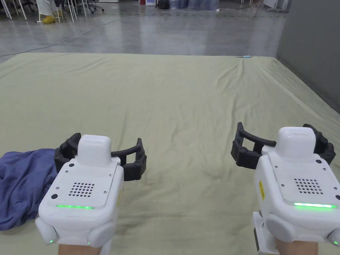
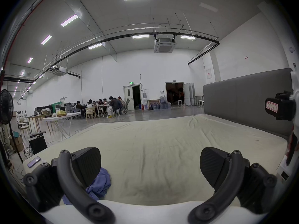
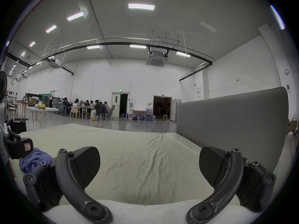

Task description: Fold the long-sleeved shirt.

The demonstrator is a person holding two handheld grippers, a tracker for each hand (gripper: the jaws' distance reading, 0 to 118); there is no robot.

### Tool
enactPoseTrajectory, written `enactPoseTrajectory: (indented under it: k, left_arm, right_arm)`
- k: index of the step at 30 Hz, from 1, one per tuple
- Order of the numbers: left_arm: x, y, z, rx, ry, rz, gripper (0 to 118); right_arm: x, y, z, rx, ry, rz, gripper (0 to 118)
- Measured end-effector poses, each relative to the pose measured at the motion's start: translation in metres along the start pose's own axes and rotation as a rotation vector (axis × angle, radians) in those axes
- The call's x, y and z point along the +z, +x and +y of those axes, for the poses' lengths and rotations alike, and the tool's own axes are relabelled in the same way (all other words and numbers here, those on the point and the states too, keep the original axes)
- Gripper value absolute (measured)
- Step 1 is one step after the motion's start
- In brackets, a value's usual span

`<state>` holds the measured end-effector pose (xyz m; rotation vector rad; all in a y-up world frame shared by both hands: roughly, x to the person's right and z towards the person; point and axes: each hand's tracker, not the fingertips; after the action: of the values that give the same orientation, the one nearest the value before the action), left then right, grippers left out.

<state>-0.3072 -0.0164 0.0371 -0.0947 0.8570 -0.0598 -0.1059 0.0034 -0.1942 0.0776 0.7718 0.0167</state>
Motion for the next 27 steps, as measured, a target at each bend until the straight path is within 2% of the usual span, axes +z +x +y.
enactPoseTrajectory:
  k: [9,14,15,16,17,18,19,20,22,23,25,27]
  left_arm:
    - [-0.004,0.0,0.001,0.001,0.005,0.003,118]
    - [-0.009,0.001,-0.006,-0.042,-0.016,0.026,117]
    - [-0.009,0.001,-0.007,-0.05,-0.021,0.034,115]
    - [-0.008,0.001,-0.008,-0.049,-0.023,0.025,105]
    - [-0.007,0.0,-0.008,-0.036,-0.039,0.015,80]
    - [-0.006,0.0,-0.008,-0.015,-0.053,0.03,37]
    - [-0.005,0.001,-0.007,0.0,-0.063,0.054,0]
    - [-0.004,0.001,-0.007,0.007,-0.057,0.057,0]
    - [-0.007,0.0,-0.008,0.016,-0.085,0.109,0]
    - [-0.006,0.0,-0.008,0.016,-0.064,0.086,0]
    - [-0.008,-0.005,-0.007,0.047,-0.078,0.039,0]
    - [-0.008,-0.005,-0.007,0.014,-0.073,0.079,0]
  right_arm:
    - [-0.002,-0.002,0.001,0.004,0.002,0.002,118]
    - [-0.003,-0.005,-0.002,0.013,-0.003,-0.013,118]
    - [-0.003,-0.005,-0.003,0.009,-0.003,-0.017,118]
    - [-0.003,-0.004,-0.003,0.003,-0.006,-0.014,115]
    - [-0.003,-0.003,-0.003,-0.01,-0.019,-0.001,102]
    - [-0.003,-0.002,-0.002,-0.025,-0.036,0.012,68]
    - [-0.002,0.0,-0.002,-0.046,-0.06,0.033,0]
    - [-0.001,0.001,-0.001,-0.064,-0.064,0.045,0]
    - [-0.004,-0.003,-0.004,-0.036,-0.063,-0.022,0]
    - [-0.004,-0.001,0.0,-0.005,-0.072,-0.059,0]
    - [-0.007,0.004,0.005,-0.023,-0.102,0.017,0]
    - [-0.008,-0.002,0.002,-0.014,-0.099,-0.001,0]
